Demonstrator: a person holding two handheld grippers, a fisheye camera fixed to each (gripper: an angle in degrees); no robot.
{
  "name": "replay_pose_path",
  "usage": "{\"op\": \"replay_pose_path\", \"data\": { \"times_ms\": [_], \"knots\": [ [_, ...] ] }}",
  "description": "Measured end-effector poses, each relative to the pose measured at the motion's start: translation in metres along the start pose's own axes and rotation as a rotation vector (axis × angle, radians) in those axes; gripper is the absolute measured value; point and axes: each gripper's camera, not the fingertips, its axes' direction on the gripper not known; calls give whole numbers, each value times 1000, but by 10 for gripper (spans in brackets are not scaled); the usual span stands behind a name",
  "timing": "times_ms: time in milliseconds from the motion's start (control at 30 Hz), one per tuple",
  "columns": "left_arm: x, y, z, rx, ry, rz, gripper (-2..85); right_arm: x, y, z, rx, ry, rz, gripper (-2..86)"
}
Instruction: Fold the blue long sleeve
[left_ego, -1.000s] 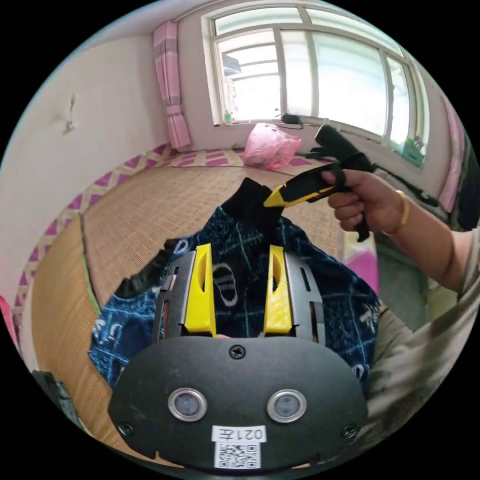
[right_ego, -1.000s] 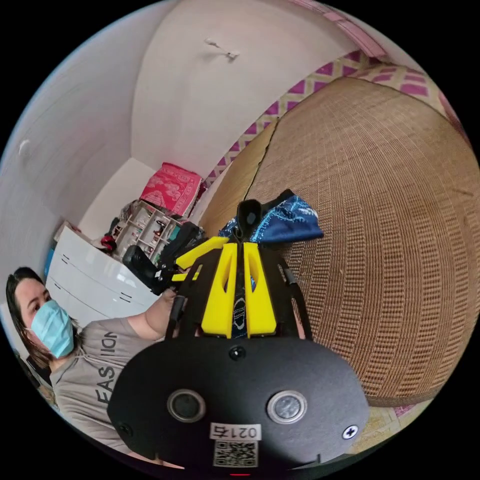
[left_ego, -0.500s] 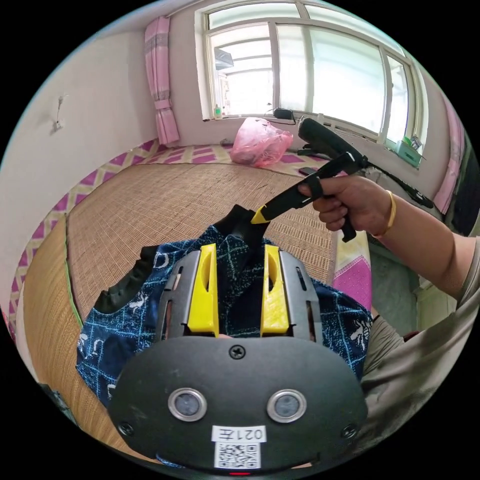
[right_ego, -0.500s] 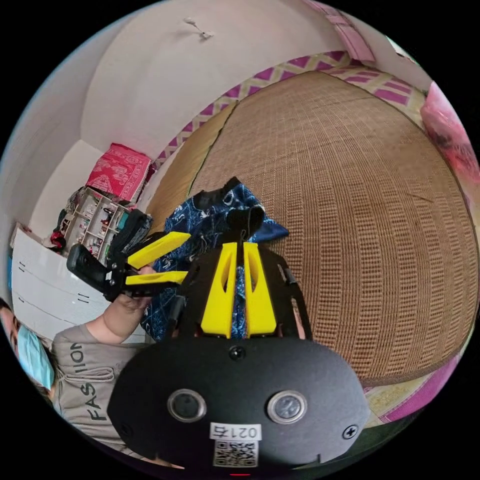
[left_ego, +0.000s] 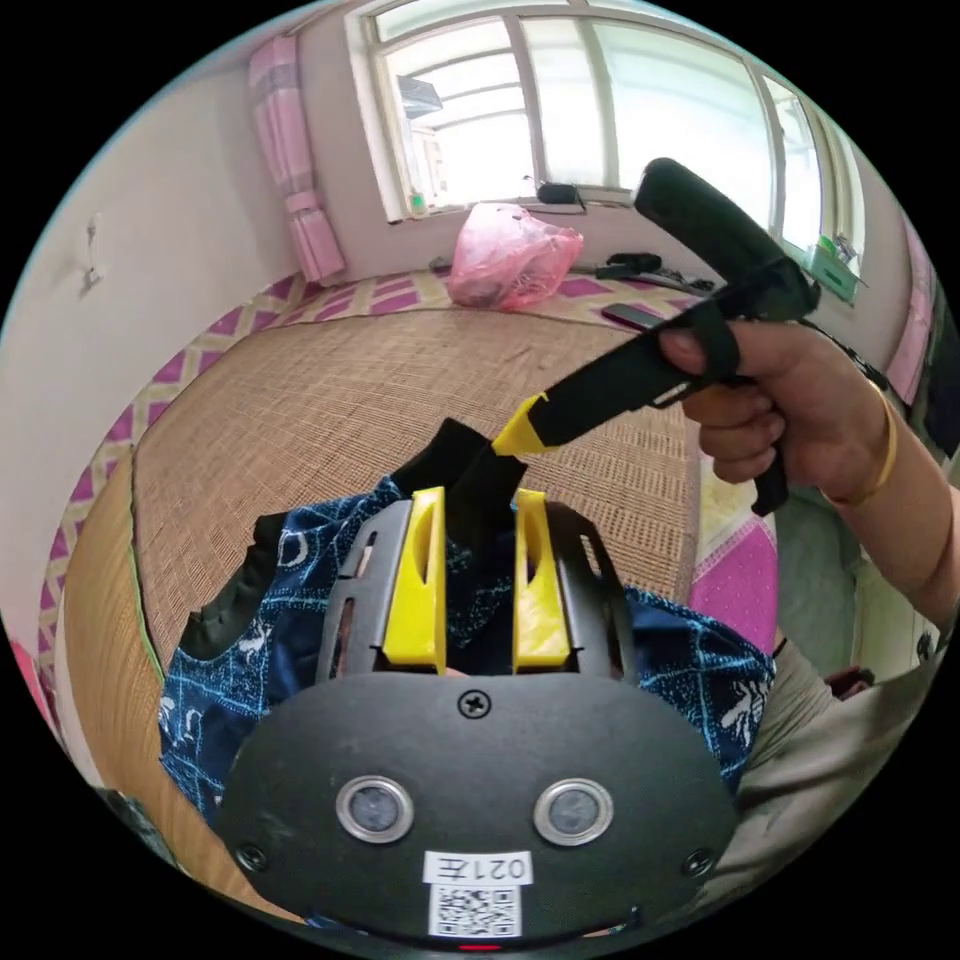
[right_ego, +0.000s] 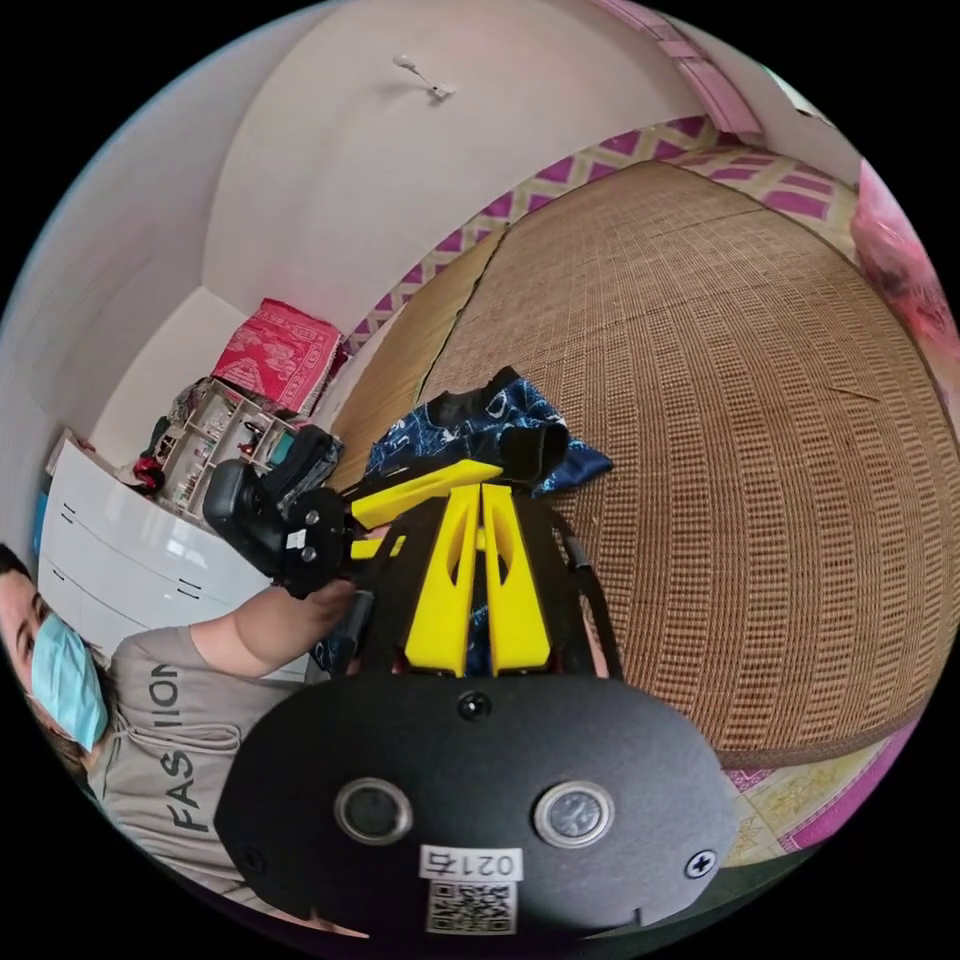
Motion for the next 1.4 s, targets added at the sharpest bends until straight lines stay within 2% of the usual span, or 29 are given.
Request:
{"op": "replay_pose_path", "data": {
  "times_ms": [67, 167, 233, 367, 433, 500, 667, 767, 967, 1133, 1267, 1333, 1400],
  "knots": [
    [-17, 15, -11, 84, 26, -61, 4, -10, 2, -4, 21, -31, -10, -4],
    [-66, 46, -38, 179, 172, -232, -7, -21, 12, -15, 88, -115, -2, -2],
    [-108, 78, -69, 292, 248, -354, -8, -32, 21, -21, 116, -73, -23, 2],
    [-207, 176, -155, 518, 331, -593, -9, -103, 47, -1, 121, 190, -354, 56],
    [-240, 224, -196, 594, 291, -661, -10, -149, 59, 29, 116, 376, -537, 76],
    [-266, 271, -237, 646, 234, -711, -10, -205, 65, 87, 15, 560, -766, 97],
    [-310, 418, -351, 688, -92, -855, -10, -284, 57, 188, -191, 616, -1050, 120],
    [-322, 502, -399, 685, -266, -955, -10, -312, 37, 229, -249, 543, -1074, 120],
    [-346, 643, -435, 621, -433, -1145, -10, -342, -3, 284, -314, 374, -1009, 102],
    [-350, 714, -431, 640, -429, -1235, -10, -366, -11, 326, -360, 385, -1060, 97],
    [-344, 744, -420, 681, -399, -1247, -10, -365, -7, 352, -429, 446, -1091, 26],
    [-342, 752, -415, 695, -383, -1246, -10, -358, -8, 340, -363, 469, -1081, 15],
    [-340, 757, -410, 693, -380, -1253, -10, -336, -29, 290, -228, 414, -932, 8]
  ]
}}
